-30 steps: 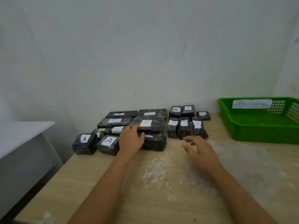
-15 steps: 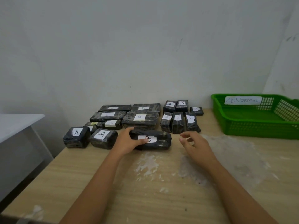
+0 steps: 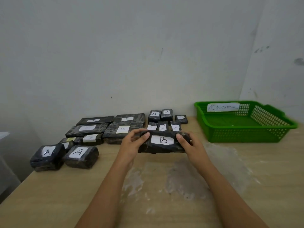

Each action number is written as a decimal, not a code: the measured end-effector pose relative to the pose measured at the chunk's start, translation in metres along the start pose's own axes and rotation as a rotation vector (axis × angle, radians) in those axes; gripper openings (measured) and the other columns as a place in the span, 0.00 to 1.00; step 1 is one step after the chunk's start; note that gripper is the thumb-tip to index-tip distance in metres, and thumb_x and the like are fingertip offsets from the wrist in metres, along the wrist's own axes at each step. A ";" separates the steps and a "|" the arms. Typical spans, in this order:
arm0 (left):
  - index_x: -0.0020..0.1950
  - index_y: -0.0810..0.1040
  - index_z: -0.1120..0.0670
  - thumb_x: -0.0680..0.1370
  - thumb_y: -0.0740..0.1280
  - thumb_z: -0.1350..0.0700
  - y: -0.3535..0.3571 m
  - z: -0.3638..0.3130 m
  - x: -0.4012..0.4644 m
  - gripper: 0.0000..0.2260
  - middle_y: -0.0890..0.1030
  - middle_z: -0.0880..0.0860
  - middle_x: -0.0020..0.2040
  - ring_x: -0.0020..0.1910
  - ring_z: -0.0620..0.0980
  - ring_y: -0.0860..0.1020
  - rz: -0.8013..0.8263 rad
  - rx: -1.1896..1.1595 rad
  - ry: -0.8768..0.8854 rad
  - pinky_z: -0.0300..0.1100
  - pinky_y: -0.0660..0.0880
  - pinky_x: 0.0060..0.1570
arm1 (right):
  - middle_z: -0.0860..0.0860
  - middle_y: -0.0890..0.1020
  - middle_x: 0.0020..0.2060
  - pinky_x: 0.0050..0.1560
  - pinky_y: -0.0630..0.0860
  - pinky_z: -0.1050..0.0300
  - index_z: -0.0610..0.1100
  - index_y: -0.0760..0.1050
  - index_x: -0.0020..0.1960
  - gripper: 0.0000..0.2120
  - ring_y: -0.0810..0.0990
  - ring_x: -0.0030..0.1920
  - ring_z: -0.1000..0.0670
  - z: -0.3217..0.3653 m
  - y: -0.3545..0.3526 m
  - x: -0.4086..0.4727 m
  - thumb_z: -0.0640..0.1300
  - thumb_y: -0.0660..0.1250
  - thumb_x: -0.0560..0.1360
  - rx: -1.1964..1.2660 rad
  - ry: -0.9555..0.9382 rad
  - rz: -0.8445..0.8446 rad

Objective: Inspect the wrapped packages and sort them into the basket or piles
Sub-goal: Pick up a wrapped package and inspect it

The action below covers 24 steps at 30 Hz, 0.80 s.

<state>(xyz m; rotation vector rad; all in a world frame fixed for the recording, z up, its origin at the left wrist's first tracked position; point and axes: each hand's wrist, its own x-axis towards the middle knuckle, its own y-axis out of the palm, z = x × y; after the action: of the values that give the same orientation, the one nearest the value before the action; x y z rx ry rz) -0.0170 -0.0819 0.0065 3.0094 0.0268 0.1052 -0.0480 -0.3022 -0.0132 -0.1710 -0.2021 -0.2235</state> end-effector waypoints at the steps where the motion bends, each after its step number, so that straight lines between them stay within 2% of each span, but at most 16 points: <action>1: 0.56 0.84 0.51 0.77 0.74 0.58 0.008 0.002 -0.002 0.08 0.87 0.52 0.50 0.52 0.52 0.85 0.009 -0.040 -0.002 0.44 0.80 0.46 | 0.54 0.84 0.51 0.46 0.77 0.64 0.53 0.78 0.56 0.09 0.84 0.50 0.56 0.001 -0.003 0.001 0.57 0.68 0.80 0.060 0.000 -0.009; 3: 0.58 0.82 0.50 0.78 0.73 0.57 0.018 0.005 -0.005 0.09 0.87 0.48 0.52 0.53 0.50 0.84 0.025 -0.090 0.002 0.45 0.81 0.43 | 0.51 0.84 0.51 0.43 0.82 0.58 0.52 0.78 0.56 0.06 0.86 0.46 0.55 0.004 -0.007 0.004 0.52 0.68 0.81 0.176 0.028 0.006; 6: 0.62 0.80 0.50 0.79 0.72 0.57 0.017 0.004 -0.012 0.13 0.84 0.49 0.59 0.56 0.53 0.84 0.077 -0.148 0.008 0.58 0.84 0.47 | 0.46 0.84 0.52 0.40 0.84 0.53 0.47 0.78 0.57 0.07 0.86 0.44 0.51 0.007 -0.008 0.005 0.45 0.70 0.80 0.256 0.048 0.056; 7: 0.63 0.80 0.49 0.78 0.73 0.57 0.015 0.004 -0.014 0.14 0.83 0.50 0.61 0.56 0.54 0.84 0.089 -0.146 0.003 0.59 0.84 0.47 | 0.45 0.84 0.51 0.40 0.85 0.53 0.46 0.78 0.56 0.07 0.86 0.44 0.50 0.008 -0.008 0.004 0.43 0.71 0.79 0.263 0.041 0.071; 11: 0.62 0.81 0.49 0.74 0.77 0.60 0.010 0.005 -0.021 0.18 0.81 0.53 0.63 0.55 0.57 0.85 0.063 -0.092 0.000 0.52 0.84 0.43 | 0.44 0.84 0.50 0.43 0.85 0.51 0.44 0.78 0.57 0.10 0.86 0.43 0.48 0.010 -0.005 -0.001 0.41 0.74 0.76 0.262 0.042 0.117; 15: 0.58 0.82 0.52 0.74 0.77 0.60 0.012 0.006 -0.020 0.14 0.81 0.56 0.61 0.54 0.58 0.84 0.027 -0.073 0.022 0.53 0.84 0.39 | 0.47 0.84 0.52 0.42 0.83 0.54 0.47 0.78 0.58 0.17 0.87 0.46 0.49 0.008 -0.004 -0.002 0.45 0.79 0.72 0.177 0.034 0.128; 20: 0.57 0.82 0.51 0.72 0.79 0.59 0.015 0.011 -0.023 0.15 0.81 0.54 0.60 0.55 0.58 0.84 0.032 -0.002 0.041 0.56 0.84 0.39 | 0.44 0.86 0.48 0.38 0.83 0.54 0.45 0.80 0.52 0.13 0.86 0.42 0.48 0.004 -0.002 0.000 0.41 0.80 0.71 0.145 0.044 0.038; 24: 0.55 0.81 0.51 0.68 0.82 0.58 0.017 0.012 -0.024 0.19 0.82 0.54 0.56 0.51 0.55 0.85 0.019 0.098 0.065 0.55 0.85 0.39 | 0.44 0.86 0.48 0.38 0.83 0.54 0.45 0.79 0.52 0.13 0.86 0.43 0.47 0.000 0.002 -0.001 0.41 0.79 0.72 0.112 0.007 0.030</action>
<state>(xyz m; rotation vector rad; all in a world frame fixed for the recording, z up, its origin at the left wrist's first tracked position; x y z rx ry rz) -0.0398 -0.1011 -0.0044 3.1033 0.0098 0.2099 -0.0480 -0.3002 -0.0140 -0.0620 -0.2045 -0.1823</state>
